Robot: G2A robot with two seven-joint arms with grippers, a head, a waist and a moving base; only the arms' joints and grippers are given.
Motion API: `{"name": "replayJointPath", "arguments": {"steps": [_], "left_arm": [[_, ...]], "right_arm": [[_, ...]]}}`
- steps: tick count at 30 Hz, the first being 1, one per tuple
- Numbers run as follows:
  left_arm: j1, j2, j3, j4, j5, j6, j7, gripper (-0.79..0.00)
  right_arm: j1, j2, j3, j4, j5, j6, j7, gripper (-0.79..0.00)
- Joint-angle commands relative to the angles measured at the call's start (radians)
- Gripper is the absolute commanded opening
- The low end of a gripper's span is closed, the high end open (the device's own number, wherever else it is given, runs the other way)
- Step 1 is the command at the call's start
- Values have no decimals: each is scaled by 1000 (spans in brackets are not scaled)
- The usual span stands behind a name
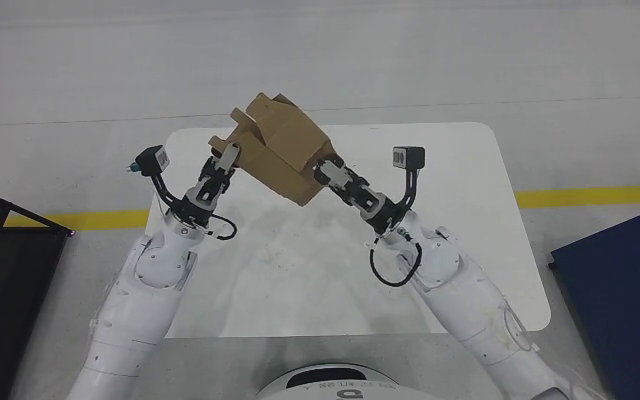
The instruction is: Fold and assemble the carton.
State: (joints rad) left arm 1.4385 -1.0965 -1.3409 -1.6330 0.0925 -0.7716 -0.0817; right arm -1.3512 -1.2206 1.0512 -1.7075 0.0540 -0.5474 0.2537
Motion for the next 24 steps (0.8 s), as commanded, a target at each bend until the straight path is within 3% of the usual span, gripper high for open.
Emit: {"name": "replayJointPath", "arguments": {"steps": [1, 14, 19, 24], "left_arm": [[3, 1, -3, -5, 4, -15, -22, -785], [25, -2, -10, -24, -3, -61, -66, -785], [43, -4, -11, -36, 14, -72, -71, -785], [50, -5, -19, -43, 56, -87, -69, -785]], "right_arm": [[-4, 0, 1, -3, 13, 1, 8, -299], [33, -20, -61, 54, 280, -86, 132, -311], [49, -27, -73, 92, 392, -133, 198, -363], [83, -31, -98, 123, 434, -98, 293, -594]]}}
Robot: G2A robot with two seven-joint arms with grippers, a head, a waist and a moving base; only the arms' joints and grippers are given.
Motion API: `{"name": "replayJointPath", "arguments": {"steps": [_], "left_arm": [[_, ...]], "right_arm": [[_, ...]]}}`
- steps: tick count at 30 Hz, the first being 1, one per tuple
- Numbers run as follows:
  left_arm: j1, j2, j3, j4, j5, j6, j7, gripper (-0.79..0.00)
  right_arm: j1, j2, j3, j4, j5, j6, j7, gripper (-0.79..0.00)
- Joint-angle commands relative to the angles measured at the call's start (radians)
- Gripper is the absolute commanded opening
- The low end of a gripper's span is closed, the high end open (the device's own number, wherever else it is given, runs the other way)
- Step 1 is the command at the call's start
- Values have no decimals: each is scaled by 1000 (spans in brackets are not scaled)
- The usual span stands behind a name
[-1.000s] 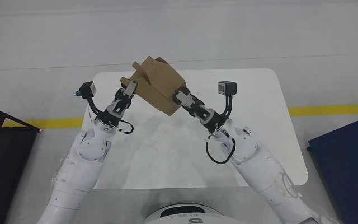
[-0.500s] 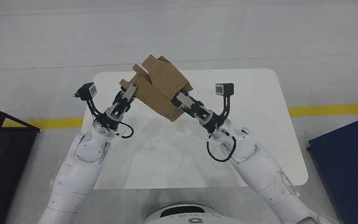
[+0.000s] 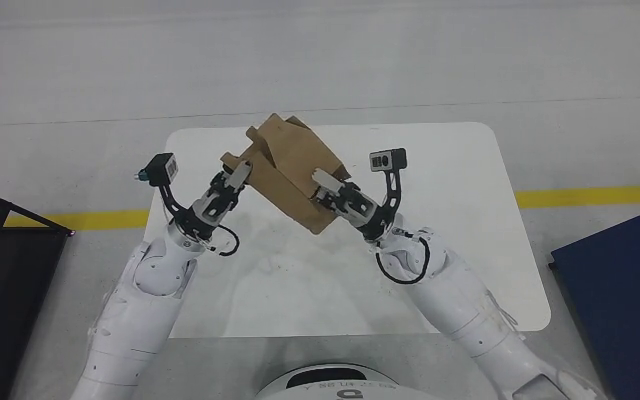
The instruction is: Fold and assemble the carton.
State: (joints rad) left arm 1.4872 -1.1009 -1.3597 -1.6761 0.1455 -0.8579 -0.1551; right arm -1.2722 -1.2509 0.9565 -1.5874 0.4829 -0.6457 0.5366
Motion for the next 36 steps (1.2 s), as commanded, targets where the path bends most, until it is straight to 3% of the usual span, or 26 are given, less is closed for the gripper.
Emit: {"name": "replayJointPath", "arguments": {"steps": [1, 7, 9, 11, 12, 13, 14, 16, 17, 18, 19, 22, 26, 32, 36], "left_arm": [[2, -1, 0, -1, 7, -1, 7, -785], [5, -4, -7, -5, 54, -18, 20, -785], [13, -6, -5, -3, 63, -29, 29, -785], [18, -7, -2, -3, 66, -35, 36, -785], [19, -8, -1, -2, 68, -35, 40, -785], [21, -9, 0, -2, 68, -32, 43, -785], [21, -10, 0, -2, 72, -25, 48, -785], [20, -12, -3, -3, 83, 0, 64, -785], [18, -13, -3, -4, 88, 15, 72, -708], [16, -15, -4, -4, 91, 31, 82, -456], [13, -17, -5, -3, 95, 52, 92, 0], [4, -21, -4, -4, 98, 99, 116, 0], [-4, -23, -13, 16, 110, 94, 129, 0], [22, -18, -47, 46, 207, -104, 129, 0], [37, -18, -34, 34, 188, -154, 137, 0]], "right_arm": [[8, -2, -6, 7, 9, 2, 20, -597], [5, -7, -1, 13, 30, -19, 23, -462], [-2, -7, 7, 16, 47, -35, 24, -474], [-7, -7, 14, 17, 55, -37, 26, -508], [-8, -8, 16, 17, 56, -36, 26, -566], [-10, -8, 17, 17, 58, -31, 27, -730], [-12, -8, 18, 16, 58, -24, 28, -785], [-14, -9, 15, 10, 73, -19, 43, -785], [-14, -9, 12, 9, 80, -17, 58, -785], [-14, -10, 8, 7, 91, -14, 76, -785], [-14, -10, 4, 6, 109, -8, 96, -785], [-14, -11, -5, 5, 174, 14, 153, -785], [-21, -13, 7, 20, 296, -1, 227, -785], [-52, -6, 65, 24, 348, -14, 248, -785], [-62, -5, 84, 17, 339, -9, 241, -785]]}}
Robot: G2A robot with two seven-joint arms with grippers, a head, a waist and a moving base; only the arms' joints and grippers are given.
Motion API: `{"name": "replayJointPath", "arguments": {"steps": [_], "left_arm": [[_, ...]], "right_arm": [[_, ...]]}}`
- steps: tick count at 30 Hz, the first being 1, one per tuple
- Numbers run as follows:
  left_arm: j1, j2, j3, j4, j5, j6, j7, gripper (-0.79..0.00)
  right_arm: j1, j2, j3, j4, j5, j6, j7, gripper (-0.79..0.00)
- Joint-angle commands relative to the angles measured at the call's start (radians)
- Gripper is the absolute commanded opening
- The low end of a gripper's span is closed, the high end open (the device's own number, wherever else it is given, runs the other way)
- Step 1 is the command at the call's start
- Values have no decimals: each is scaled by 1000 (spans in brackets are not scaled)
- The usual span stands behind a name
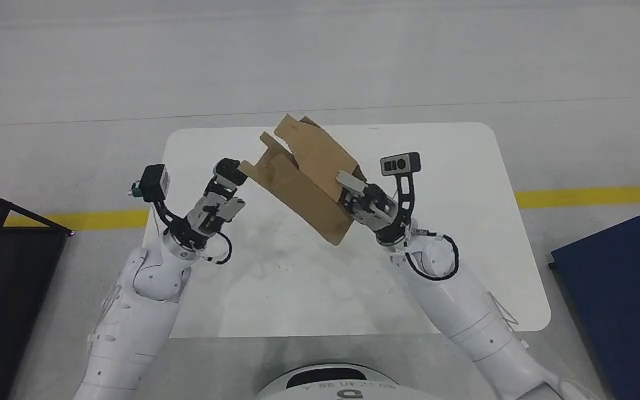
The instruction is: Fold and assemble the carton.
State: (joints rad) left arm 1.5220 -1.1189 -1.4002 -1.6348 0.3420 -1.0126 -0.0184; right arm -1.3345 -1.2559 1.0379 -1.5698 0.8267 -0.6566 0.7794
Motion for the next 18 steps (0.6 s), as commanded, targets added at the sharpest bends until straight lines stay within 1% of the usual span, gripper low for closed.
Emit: {"name": "replayJointPath", "arguments": {"steps": [1, 5, 9, 12, 15, 18], "left_arm": [[4, 0, 9, -13, -15, 0, 0, 0], [-3, 1, 9, -14, 22, 0, -7, 0], [-17, -8, 37, -12, 104, 9, 18, 0], [-37, -20, 67, -7, 172, 63, 57, 0], [-63, -33, 95, 6, 254, 130, 116, 0], [-82, -43, 112, 20, 306, 177, 174, 0]], "right_arm": [[1, -1, 5, -1, -11, 4, -5, -785], [5, -5, 3, -3, -14, 11, -13, -785], [22, -12, -18, -4, -22, 26, -5, -785], [37, -19, -42, 2, -9, 36, 13, -785], [50, -25, -61, 20, 6, 51, 40, -785], [58, -29, -67, 38, 15, 60, 60, -785]]}}
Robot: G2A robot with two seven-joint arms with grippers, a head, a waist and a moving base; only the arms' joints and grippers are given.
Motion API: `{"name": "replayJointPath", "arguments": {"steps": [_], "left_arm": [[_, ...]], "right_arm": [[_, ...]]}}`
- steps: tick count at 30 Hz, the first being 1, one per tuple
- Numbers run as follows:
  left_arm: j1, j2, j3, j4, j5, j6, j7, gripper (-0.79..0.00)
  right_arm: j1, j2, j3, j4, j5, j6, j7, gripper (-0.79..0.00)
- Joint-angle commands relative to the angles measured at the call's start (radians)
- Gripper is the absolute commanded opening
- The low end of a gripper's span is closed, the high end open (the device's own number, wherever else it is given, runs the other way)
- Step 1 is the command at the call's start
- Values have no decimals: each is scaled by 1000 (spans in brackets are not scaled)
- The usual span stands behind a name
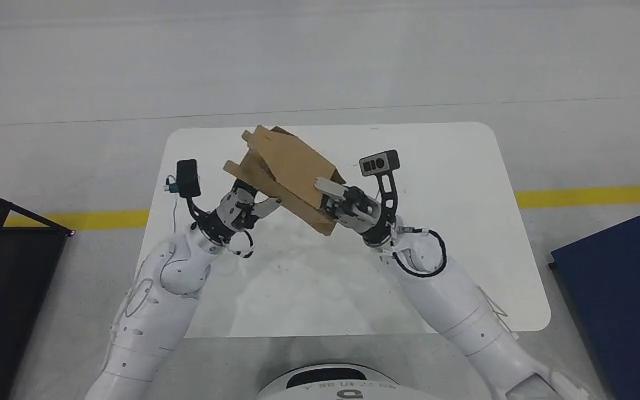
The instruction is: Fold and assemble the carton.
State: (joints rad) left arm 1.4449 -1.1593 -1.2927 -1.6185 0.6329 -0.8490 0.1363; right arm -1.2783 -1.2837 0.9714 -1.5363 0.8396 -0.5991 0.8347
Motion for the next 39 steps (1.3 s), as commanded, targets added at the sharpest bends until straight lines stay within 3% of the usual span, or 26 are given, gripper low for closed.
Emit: {"name": "replayJointPath", "arguments": {"steps": [1, 13, 24, 26, 29, 31, 34, 39], "left_arm": [[-10, -4, 7, 9, 26, 21, 33, 0], [-38, -13, -18, 77, 74, 79, 112, 0], [92, 8, -215, 58, 52, 146, 151, 0], [111, 8, -237, 36, 51, 163, 170, 0], [130, 7, -256, -7, 49, 194, 192, 0], [142, 6, -262, -38, 44, 212, 198, 0], [155, 3, -264, -78, 45, 243, 195, 0], [163, -1, -239, -147, 52, 250, 165, 0]], "right_arm": [[3, -2, 0, 9, 2, 4, 8, -785], [11, -2, 51, 21, 52, -13, 112, -785], [11, 1, 64, 21, 25, -25, 114, -785], [-17, -9, 48, 13, 231, 57, 79, -785], [-36, -27, 43, 56, 568, 165, 172, -785], [-36, -38, 34, 101, 697, 231, 253, -785], [-24, -54, 10, 159, 757, 273, 317, -785], [2, -73, -33, 190, 688, 259, 341, -785]]}}
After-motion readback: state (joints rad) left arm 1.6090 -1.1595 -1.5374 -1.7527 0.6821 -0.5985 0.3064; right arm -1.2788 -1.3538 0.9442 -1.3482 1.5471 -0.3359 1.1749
